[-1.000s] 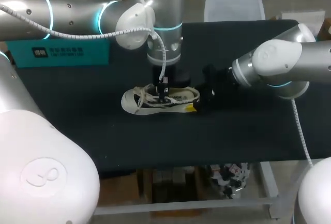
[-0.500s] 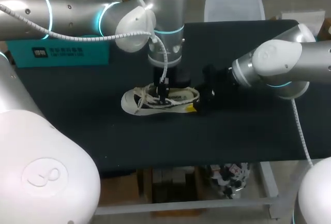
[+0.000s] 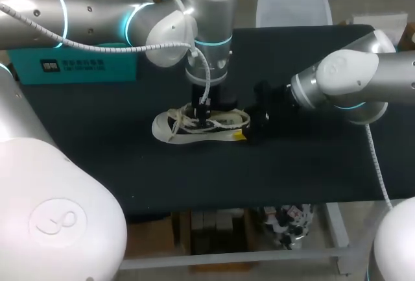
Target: Open the shoe tongue, take the insole out of the shoe, put the insole back into the shoe, and pack the shoe into the shoebox
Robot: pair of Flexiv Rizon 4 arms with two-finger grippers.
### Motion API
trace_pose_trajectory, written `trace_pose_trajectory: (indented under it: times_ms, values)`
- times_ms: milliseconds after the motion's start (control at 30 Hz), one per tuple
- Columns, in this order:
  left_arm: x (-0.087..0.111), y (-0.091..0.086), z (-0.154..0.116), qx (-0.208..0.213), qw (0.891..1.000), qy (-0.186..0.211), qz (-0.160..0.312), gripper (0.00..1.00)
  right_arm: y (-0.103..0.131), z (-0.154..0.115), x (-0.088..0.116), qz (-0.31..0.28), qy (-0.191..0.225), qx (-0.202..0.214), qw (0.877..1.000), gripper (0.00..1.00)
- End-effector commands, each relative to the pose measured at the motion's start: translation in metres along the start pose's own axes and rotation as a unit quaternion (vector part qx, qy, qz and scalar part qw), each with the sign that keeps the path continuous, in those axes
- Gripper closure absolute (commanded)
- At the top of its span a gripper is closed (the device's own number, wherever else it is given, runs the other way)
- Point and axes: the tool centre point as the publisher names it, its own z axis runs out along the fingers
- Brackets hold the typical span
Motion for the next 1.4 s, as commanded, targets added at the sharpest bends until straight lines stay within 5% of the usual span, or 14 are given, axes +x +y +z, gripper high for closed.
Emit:
trace_pose_trajectory:
  times_ms: [33, 467, 600, 833, 933, 1400]
  values:
    - [-0.006, 0.0, 0.056, 0.0, 1.0, -0.003, 0.005, 0.67, -0.006, 0.001, -0.003, 0.0, 0.001, -0.001, 1.0, 1.0]
    - [-0.017, -0.003, 0.065, -0.006, 0.999, -0.051, -0.004, 0.69, -0.006, 0.001, -0.003, 0.0, 0.001, -0.001, 1.0, 1.0]
    - [-0.026, -0.003, 0.062, -0.004, 0.998, -0.06, -0.005, 0.83, -0.006, 0.001, -0.003, 0.0, 0.001, -0.001, 1.0, 1.0]
    - [-0.04, -0.001, 0.057, -0.004, 0.997, -0.076, -0.006, 0.85, -0.006, 0.001, -0.003, 0.0, 0.001, -0.001, 1.0, 1.0]
    - [-0.045, 0.0, 0.057, -0.002, 0.997, -0.079, -0.006, 1.0, -0.006, 0.001, -0.003, 0.0, 0.001, -0.001, 1.0, 1.0]
    - [-0.05, -0.001, 0.031, 0.026, 0.995, -0.101, 0.002, 1.0, -0.006, 0.001, -0.003, 0.0, 0.001, -0.001, 1.0, 1.0]
